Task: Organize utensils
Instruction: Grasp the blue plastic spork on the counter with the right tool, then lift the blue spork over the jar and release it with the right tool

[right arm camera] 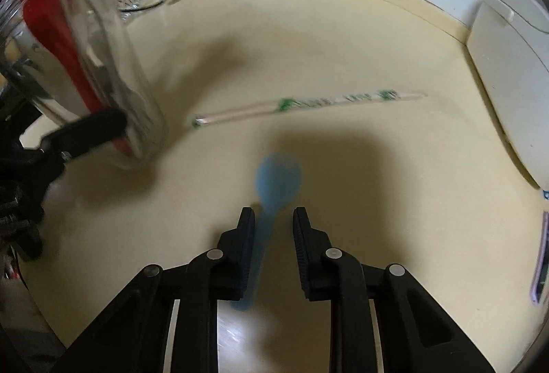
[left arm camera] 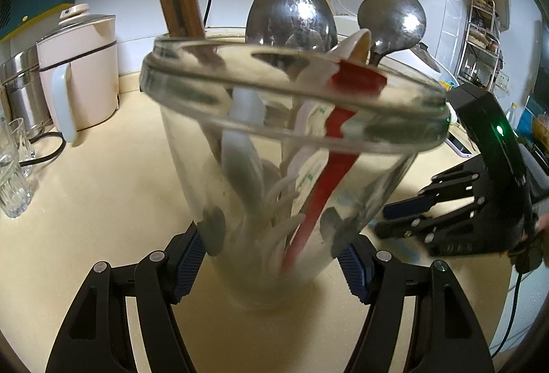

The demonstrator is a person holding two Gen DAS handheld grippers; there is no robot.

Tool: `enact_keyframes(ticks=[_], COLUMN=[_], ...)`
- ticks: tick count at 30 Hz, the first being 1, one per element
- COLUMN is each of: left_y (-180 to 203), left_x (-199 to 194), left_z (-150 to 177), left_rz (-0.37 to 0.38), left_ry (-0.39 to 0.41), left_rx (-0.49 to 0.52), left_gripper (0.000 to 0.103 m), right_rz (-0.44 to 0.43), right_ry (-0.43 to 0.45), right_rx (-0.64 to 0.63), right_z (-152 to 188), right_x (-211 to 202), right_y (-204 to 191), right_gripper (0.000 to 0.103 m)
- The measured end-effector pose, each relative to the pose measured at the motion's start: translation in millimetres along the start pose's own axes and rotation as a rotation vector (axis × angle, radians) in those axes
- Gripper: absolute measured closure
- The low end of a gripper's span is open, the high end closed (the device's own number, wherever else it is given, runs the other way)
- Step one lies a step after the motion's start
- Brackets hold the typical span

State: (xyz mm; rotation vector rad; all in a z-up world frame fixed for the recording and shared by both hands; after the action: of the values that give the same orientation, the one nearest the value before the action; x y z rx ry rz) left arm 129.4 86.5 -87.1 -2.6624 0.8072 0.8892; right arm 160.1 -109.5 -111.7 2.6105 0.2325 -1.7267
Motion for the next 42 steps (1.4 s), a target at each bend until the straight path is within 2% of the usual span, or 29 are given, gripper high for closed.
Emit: enact_keyframes(ticks=[3,4,8,13,17,19,23,34,42], left_y=[0,0,-1,-1,-1,-2,-4,-6,-5], left_x=[-1,0,0,0,1,1,2,4,4], left_z=[0,0,0,0,0,1,1,0,0], left_rz=[-0.002,-0.002,-0.002,-0.001,0.001,0.003,0.007,0.005,0.002], left_ry=[0.003,0.003,0.002,0.002,-0.001,-0.003,-0.007,-0.006,-0.008], left_rx=[0.001,0.002,0.000,0.001,-0.001,-0.001,-0.004,-0.008,-0.005], left_gripper=[0.030,0.030,0.030,0.030,0.030,0.030,0.030,0.030,0.030], right_rz=[-0.049,-0.055,-0.014,0.080,0.075,0.065,0.006,-0.078,-0.124], right_ry=[0.011,0.011,0.048,0.065,0.079,0.086,0.096,0.292,0.476], right_rx=[0.132,0.152,0.169,0.087,0.094,0.093,0.147,0.232,0.251], right_z=[-5,-7,-22,-26,-26,-24,-22,-14,-30], right_x=[-2,0,9,13,15,13,8,-68,-150], right_y=[14,13,-2,-23,-19,-18,-9,-7,-8], right_gripper=[0.077,0.072,0.065,0.064,0.065,0.074,0.074,0.074,0.074])
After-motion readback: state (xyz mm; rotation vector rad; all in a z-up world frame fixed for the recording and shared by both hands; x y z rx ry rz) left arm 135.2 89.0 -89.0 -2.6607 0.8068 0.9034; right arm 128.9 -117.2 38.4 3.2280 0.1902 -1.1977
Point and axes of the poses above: each gripper's, at about its wrist camera, not at the fingertips, and x roughly the way its jaws point, y to its right, z to its underside, the point moved 2 cm from there along x, roughly the way its jaws point, and after that the axes turned 11 degrees about x, right-handed, at the moved point
